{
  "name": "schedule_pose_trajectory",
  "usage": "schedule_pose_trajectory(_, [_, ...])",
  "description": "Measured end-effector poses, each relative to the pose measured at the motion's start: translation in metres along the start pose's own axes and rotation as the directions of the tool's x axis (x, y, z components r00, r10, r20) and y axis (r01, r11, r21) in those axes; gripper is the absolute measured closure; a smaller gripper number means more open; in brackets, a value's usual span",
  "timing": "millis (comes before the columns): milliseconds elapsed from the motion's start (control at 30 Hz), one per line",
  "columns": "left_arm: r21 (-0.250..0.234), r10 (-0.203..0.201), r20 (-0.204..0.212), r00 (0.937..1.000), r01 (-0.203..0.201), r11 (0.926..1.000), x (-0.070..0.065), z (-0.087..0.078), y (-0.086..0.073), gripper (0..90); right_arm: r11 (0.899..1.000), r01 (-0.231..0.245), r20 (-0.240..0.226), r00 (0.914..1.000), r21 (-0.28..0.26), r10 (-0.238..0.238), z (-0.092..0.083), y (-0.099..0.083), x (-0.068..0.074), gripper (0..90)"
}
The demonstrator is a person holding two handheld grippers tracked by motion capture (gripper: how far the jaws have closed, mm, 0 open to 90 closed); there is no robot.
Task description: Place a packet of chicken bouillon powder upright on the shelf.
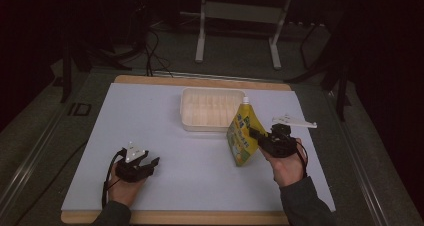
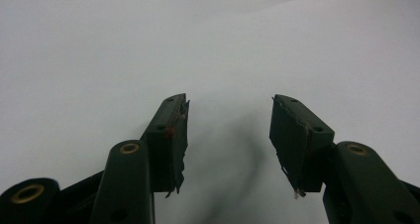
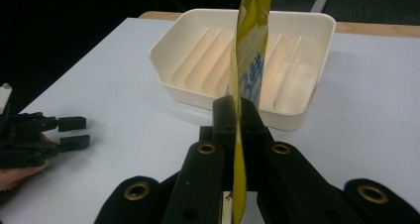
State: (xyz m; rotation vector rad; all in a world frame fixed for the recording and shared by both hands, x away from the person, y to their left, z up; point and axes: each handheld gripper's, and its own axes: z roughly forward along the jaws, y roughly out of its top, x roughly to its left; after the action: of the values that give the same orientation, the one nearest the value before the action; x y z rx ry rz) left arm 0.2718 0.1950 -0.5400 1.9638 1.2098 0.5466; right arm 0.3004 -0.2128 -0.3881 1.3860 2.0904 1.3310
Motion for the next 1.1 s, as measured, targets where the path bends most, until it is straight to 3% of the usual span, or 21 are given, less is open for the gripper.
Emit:
schedule_pose_trajectory(467, [-0.003, -0.007, 0.001, 1.0000, 0.007, 1.0000, 0.000, 0.000, 0.000, 48.9, 0.998, 0.047, 0.062, 0.9971, -0.034, -0.044, -0.004, -0.004, 0.002, 90.0])
schedule_pose_trajectory(1100, [-0.005, -0.013, 0.003, 0.9999, 0.013, 0.9999, 0.001, 0.000, 0.000, 48.8, 0.995, 0.073, 0.071, 0.9951, -0.065, -0.068, -0.012, -0.005, 0.008, 90.0])
